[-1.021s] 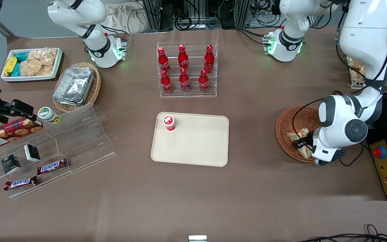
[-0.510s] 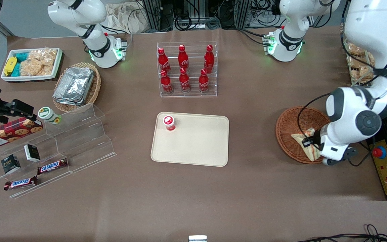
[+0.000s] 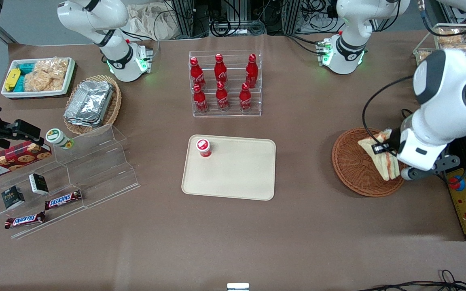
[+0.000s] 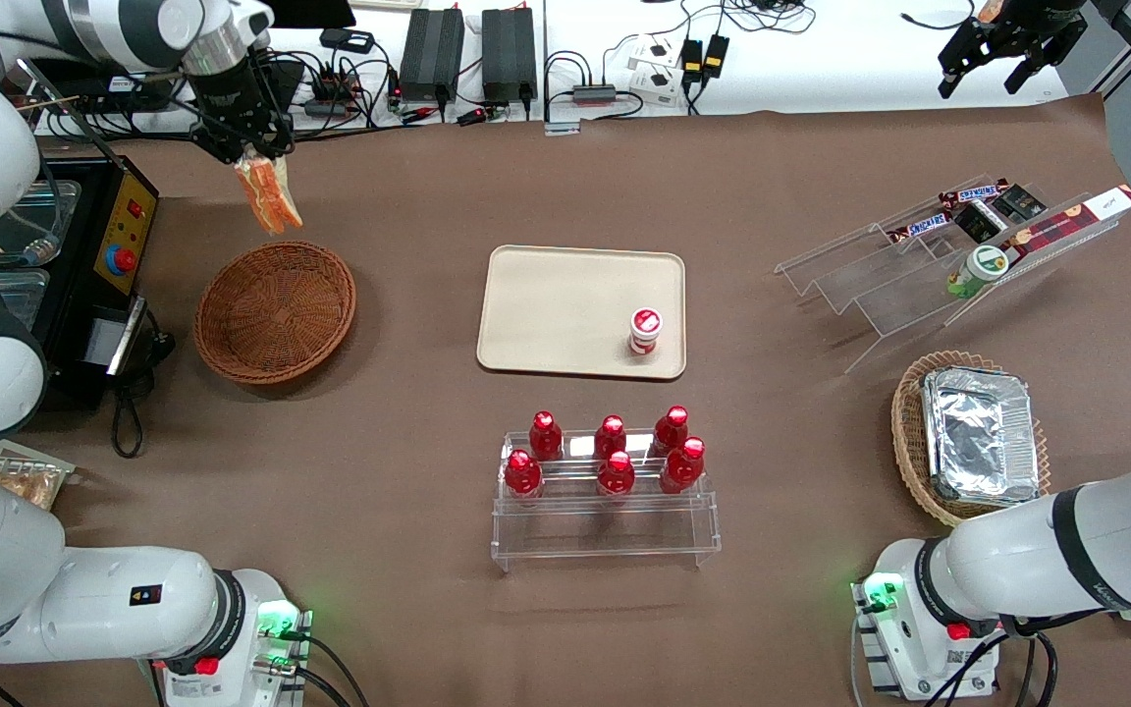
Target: Place sandwich from basket to tray
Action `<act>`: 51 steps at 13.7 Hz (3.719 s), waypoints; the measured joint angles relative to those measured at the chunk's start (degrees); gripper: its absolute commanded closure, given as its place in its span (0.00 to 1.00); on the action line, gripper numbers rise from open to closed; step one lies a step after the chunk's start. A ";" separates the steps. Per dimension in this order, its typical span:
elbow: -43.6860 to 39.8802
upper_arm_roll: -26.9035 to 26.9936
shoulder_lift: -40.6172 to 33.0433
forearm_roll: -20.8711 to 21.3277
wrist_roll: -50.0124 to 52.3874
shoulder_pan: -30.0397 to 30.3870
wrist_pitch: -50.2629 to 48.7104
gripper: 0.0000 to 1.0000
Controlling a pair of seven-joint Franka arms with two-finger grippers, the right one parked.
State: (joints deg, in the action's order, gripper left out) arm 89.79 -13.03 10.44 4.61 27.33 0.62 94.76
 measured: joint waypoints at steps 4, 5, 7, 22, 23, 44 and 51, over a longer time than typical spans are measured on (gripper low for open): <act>-9.20 -7.87 -0.73 0.45 3.29 -0.38 -10.85 0.85; -10.15 -10.35 -0.82 0.47 5.56 -0.65 -11.55 0.85; -10.56 -14.57 -0.74 1.29 10.93 -2.59 -11.76 0.84; -9.57 -16.71 31.53 8.45 25.85 -14.38 15.76 0.82; -9.59 -16.71 32.93 8.49 25.88 -14.38 16.32 0.82; -13.27 -16.57 12.80 12.36 40.00 -6.37 2.76 0.00; -11.14 -14.11 7.62 7.24 22.01 3.01 0.61 0.00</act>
State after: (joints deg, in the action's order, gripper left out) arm 78.65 -27.14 18.06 11.85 49.34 3.62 95.38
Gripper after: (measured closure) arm 0.000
